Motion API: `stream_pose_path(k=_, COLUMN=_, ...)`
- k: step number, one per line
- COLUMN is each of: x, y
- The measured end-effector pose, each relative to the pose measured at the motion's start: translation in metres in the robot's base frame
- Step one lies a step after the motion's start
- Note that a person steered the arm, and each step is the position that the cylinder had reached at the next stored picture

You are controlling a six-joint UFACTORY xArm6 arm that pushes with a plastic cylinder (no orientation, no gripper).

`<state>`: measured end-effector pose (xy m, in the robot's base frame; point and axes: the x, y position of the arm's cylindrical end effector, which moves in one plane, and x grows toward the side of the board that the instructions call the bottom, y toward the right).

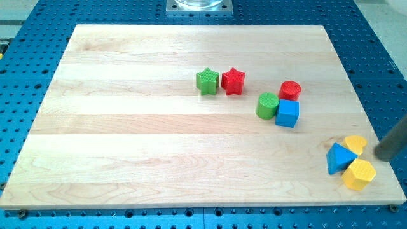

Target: Slide the hexagon and triangle to the left

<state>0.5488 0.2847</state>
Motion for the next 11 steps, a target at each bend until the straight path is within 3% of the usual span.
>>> stream_pose_path(k=1, x=-0.023, y=-0.036)
stream_pose_path(k=2, x=-0.045, y=-0.03)
stream_pose_path(k=3, x=-0.016, y=0.041)
stream_pose_path(k=4, x=0.041, y=-0.005)
stream_pose_path(k=5, x=0.069, y=-0.046)
stream_pose_path(k=7, x=0.07, y=-0.054)
stream_pose_path(k=11, x=0.0, y=-0.061)
